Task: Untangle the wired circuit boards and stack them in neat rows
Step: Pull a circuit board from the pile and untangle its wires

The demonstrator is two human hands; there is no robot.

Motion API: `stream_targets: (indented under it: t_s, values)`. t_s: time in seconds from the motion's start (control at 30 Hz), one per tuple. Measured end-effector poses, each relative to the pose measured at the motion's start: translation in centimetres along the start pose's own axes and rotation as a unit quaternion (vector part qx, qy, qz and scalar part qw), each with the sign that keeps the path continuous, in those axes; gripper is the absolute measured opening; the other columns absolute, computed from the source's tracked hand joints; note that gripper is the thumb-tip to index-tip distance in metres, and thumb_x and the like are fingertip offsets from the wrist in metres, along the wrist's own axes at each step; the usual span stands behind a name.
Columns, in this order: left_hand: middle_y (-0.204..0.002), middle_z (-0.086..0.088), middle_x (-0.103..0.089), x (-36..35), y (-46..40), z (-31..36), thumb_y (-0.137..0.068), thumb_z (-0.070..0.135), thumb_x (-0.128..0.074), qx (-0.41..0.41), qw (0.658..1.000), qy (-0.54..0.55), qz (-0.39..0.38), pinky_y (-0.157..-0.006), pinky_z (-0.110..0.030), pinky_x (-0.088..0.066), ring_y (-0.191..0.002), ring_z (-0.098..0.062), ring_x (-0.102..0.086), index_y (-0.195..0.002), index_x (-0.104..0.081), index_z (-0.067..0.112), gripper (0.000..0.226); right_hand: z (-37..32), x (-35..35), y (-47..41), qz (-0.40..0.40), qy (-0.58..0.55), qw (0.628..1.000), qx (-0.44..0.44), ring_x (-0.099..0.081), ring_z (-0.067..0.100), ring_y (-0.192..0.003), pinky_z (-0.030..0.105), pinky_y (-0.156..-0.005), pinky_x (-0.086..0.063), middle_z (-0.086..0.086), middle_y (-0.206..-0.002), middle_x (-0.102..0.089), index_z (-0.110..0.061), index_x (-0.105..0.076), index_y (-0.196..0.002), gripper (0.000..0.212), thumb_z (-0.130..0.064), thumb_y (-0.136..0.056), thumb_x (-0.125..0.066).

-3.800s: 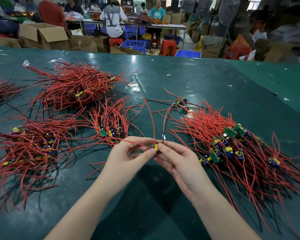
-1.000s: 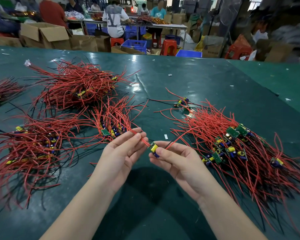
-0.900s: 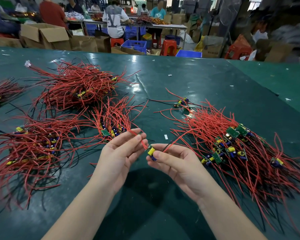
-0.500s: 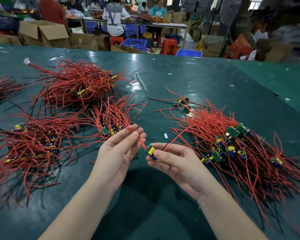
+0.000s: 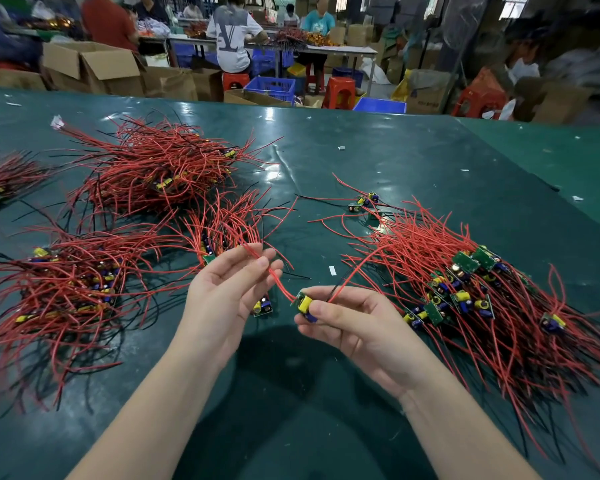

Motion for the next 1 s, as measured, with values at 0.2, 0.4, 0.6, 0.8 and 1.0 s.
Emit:
stream_targets:
  t_s: [0.2, 0.4, 0.6, 0.8, 1.0]
  values:
    - [-0.087, -0.004, -0.075, 0.6, -0.5, 0.9, -0.081, 0.004, -0.062, -0.022, 1.0, 0.022, 0.001, -0.067, -0.02, -0.056, -0.082, -0.015, -0.073, -0.093, -0.066, 0.008, 0.013, -0.1, 0.2, 0.0, 0.009, -0.028, 1.0, -0.005, -0.071, 0.022, -0.075, 0.025, -0.071, -0.057, 0.012, -0.08, -0.072, -0.006, -0.078, -0.085, 0.016, -0.006, -0.069, -0.074]
    - [-0.089, -0.01, -0.074, 1.3, -0.5, 0.7, -0.08, 0.002, -0.064, -0.022, 0.999, -0.011, 0.024, -0.066, -0.018, -0.055, -0.082, -0.018, -0.073, -0.093, -0.068, 0.006, 0.014, 0.3, 0.3, -0.1, 0.012, -0.03, 0.999, -0.012, -0.071, 0.022, -0.077, 0.025, -0.071, -0.057, 0.012, -0.08, -0.072, -0.006, -0.078, -0.086, 0.016, -0.005, -0.073, -0.071]
    - [-0.088, -0.007, -0.075, 1.8, -0.7, 0.8, -0.09, 0.002, -0.058, -0.025, 0.999, 0.003, 0.041, -0.068, -0.018, -0.055, -0.086, -0.016, -0.073, -0.095, -0.067, 0.007, 0.011, 0.5, 0.6, -0.3, 0.011, -0.029, 0.999, -0.021, -0.072, 0.022, -0.08, 0.025, -0.073, -0.057, 0.012, -0.082, -0.072, -0.005, -0.077, -0.088, 0.02, -0.009, -0.068, -0.077]
    - [-0.087, -0.008, -0.075, 2.1, -0.7, 0.8, -0.088, -0.009, -0.057, -0.042, 0.997, -0.019, 0.063, -0.07, -0.018, -0.055, -0.084, -0.018, -0.072, -0.094, -0.066, 0.002, 0.015, 0.8, 0.4, -0.2, -0.003, -0.019, 1.0, -0.024, -0.072, 0.023, -0.082, 0.026, -0.075, -0.056, 0.012, -0.083, -0.073, -0.006, -0.077, -0.09, 0.016, -0.006, -0.075, -0.071]
    - [-0.084, -0.007, -0.075, 2.7, -1.0, 1.4, -0.092, -0.003, -0.055, -0.043, 0.996, 0.03, 0.078, -0.075, -0.021, -0.057, -0.085, -0.017, -0.073, -0.095, -0.064, 0.002, 0.011, 0.8, 0.9, -0.4, 0.012, -0.01, 1.0, -0.026, -0.072, 0.023, -0.081, 0.026, -0.074, -0.057, 0.014, -0.083, -0.072, -0.005, -0.077, -0.089, 0.017, -0.005, -0.074, -0.071]
Point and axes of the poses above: each hand's wrist, its own y-axis away from the middle knuckle, its own x-axis out of the back of the hand, z = x × y, the point moved 9 cm from there along -y, towards the middle knuckle
